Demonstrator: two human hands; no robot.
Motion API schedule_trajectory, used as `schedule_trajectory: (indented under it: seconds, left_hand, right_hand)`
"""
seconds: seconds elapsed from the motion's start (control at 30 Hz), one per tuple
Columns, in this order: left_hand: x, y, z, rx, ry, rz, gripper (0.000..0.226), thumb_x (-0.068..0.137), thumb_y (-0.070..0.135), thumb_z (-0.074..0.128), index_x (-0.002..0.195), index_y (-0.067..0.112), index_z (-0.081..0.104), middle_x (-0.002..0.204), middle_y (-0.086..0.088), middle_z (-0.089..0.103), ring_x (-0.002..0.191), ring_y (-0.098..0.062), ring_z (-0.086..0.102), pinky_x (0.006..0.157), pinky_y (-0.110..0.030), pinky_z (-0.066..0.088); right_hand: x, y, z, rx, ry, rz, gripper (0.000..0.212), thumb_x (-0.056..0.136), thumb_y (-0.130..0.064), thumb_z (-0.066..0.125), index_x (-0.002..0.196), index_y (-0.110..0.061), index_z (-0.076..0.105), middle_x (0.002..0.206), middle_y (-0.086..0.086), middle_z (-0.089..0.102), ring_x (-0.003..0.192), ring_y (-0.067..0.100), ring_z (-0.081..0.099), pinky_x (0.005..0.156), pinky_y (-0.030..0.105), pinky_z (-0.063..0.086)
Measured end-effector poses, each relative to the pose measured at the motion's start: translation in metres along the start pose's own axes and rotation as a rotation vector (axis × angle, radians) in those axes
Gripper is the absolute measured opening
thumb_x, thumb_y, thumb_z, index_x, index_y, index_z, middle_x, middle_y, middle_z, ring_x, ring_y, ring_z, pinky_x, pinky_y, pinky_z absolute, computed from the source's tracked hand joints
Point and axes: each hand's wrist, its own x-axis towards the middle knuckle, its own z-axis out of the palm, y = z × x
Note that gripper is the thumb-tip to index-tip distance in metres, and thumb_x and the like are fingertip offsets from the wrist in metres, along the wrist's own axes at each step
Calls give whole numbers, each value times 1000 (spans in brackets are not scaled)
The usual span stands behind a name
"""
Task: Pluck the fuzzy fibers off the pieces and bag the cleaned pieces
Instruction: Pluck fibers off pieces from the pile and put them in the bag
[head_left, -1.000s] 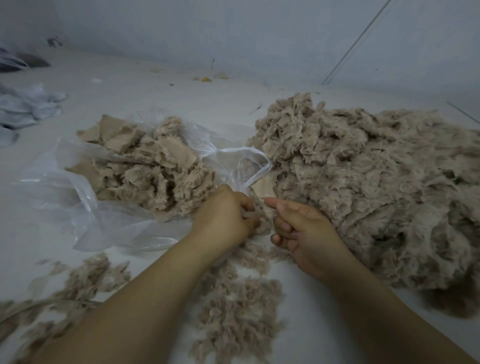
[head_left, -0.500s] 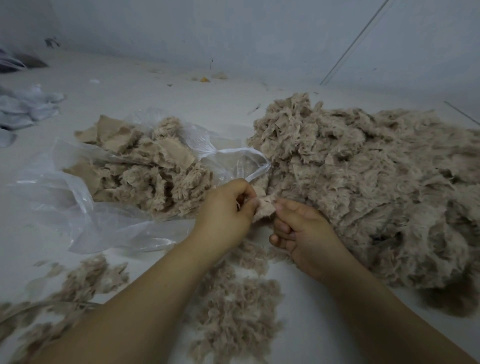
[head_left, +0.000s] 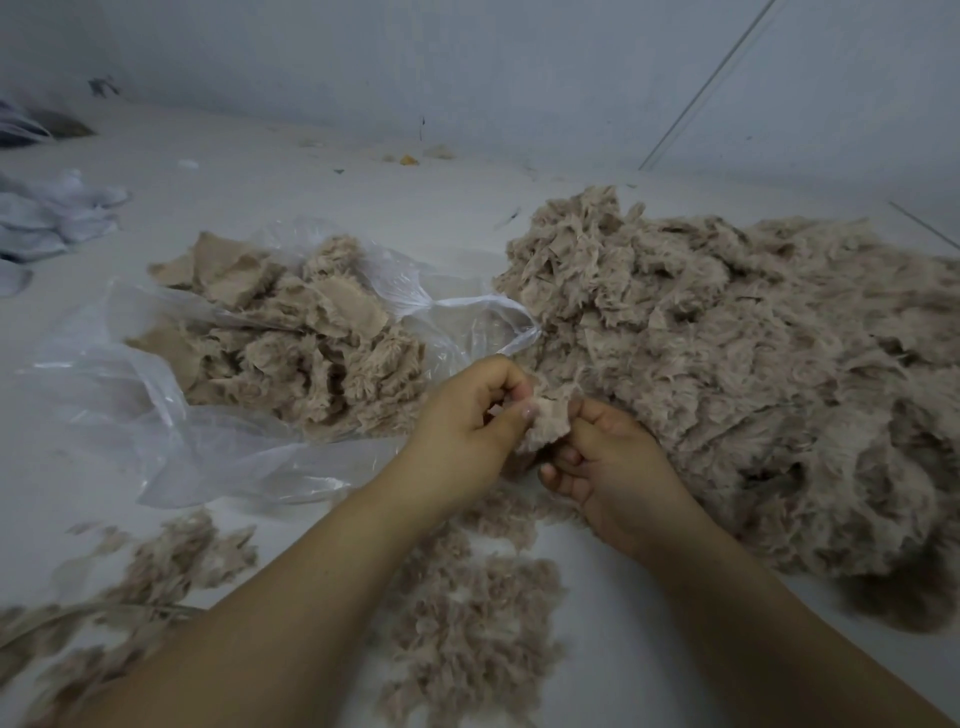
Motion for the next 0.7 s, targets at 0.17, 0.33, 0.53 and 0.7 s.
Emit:
schedule_trajectory:
  seconds: [0.17,0.33,0.53,0.7]
  left_hand:
    - [-3,4,0,-142,-8,0,10,87,16,56,78,16,53,62,8,52,58,-10,45,55,-28,37]
    - [-4,3,-1,-236,-12,-15,22,95,-1,54,78,12,51,66,0,58,75,-17,57,66,-33,43]
    - [0,4,-6,-336,12,-64,25,95,-12,46,77,5,45,115,6,69,122,2,55,81,-17,49]
    - [1,0,-5,-179,165,-84,21,92,-5,56,76,7,53,97,11,64,90,-1,63,75,-20,49]
  right_hand:
    - [3,1,0,19,49,13,22,101,-10,48,89,-10,66,49,-5,46,43,2,43,48,20,49]
    - [3,1,-1,21,55,15,23,99,-7,52,81,-11,65,49,-4,41,44,7,45,47,21,48]
    - [2,0,0,-4,79,8,24,101,-8,49,79,-8,58,50,-3,41,46,8,47,48,21,49]
    - [2,1,1,-2,94,-6,16,103,-15,49,97,-4,59,53,-3,42,48,8,46,50,21,50]
